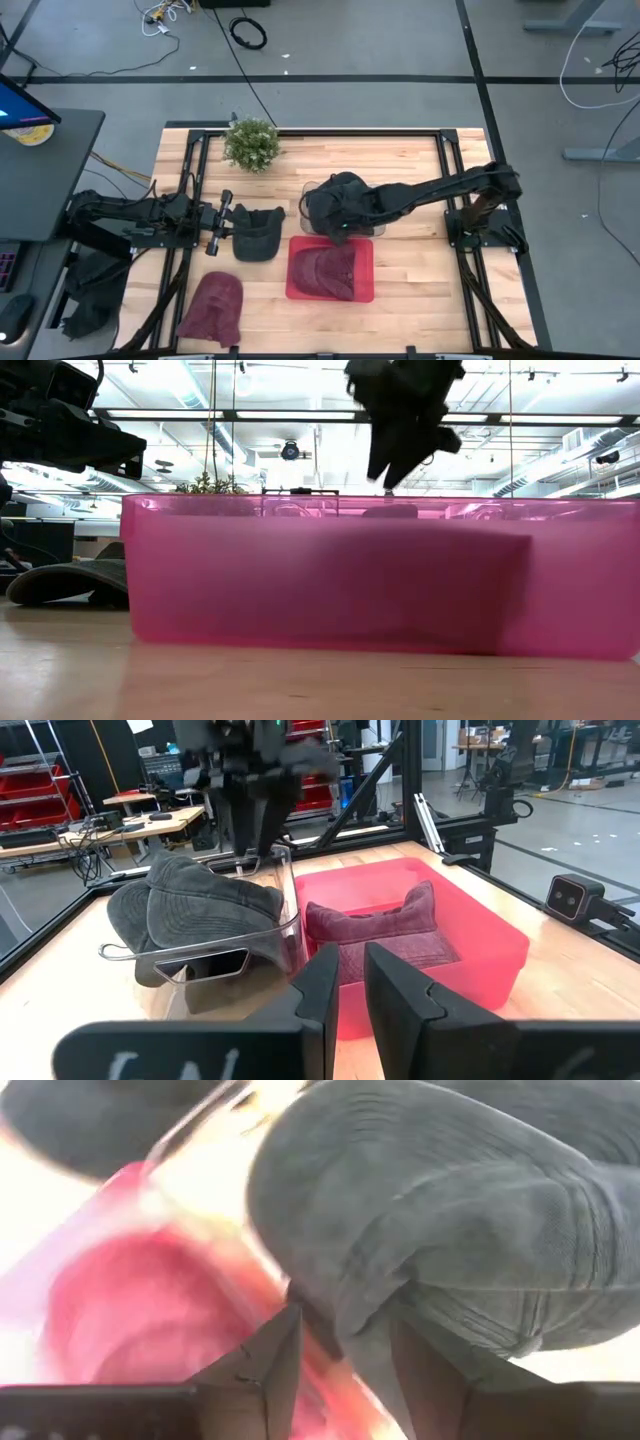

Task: Pick & Place hat
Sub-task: Put the red cap into the pink bin

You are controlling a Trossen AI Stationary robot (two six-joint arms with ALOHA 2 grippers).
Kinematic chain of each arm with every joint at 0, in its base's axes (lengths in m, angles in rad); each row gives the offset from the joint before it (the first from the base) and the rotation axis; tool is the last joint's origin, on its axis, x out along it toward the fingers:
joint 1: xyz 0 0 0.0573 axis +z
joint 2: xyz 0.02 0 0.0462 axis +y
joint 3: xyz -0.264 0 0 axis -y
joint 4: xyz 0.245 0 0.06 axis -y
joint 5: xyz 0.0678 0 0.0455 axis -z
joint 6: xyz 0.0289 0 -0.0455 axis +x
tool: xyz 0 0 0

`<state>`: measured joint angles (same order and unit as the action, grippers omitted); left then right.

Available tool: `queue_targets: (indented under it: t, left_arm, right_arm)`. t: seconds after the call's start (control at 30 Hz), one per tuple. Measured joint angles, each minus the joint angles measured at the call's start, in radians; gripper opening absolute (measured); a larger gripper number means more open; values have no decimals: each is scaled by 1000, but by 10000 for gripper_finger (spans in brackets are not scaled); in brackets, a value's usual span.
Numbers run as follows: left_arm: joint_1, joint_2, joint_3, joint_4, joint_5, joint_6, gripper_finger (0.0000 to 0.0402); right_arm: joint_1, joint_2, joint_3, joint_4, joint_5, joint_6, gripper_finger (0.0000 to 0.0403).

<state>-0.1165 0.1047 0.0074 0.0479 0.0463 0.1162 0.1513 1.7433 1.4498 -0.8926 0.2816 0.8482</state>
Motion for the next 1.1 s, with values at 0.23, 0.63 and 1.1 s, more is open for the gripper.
queue_targets:
  t: [0.23, 0.63, 1.1]
  left_arm:
    - [0, 0, 0, 0, 0, 0, 55]
    - [0, 0, 0, 0, 0, 0, 55]
    - [0, 0, 0, 0, 0, 0, 55]
  right_arm:
    - [-22, -158, 1, -1, -68, -382, 165]
    - [100, -373, -430, 615, -143, -808, 165]
    - [-197, -770, -1120, 1699, -687, -816, 165]
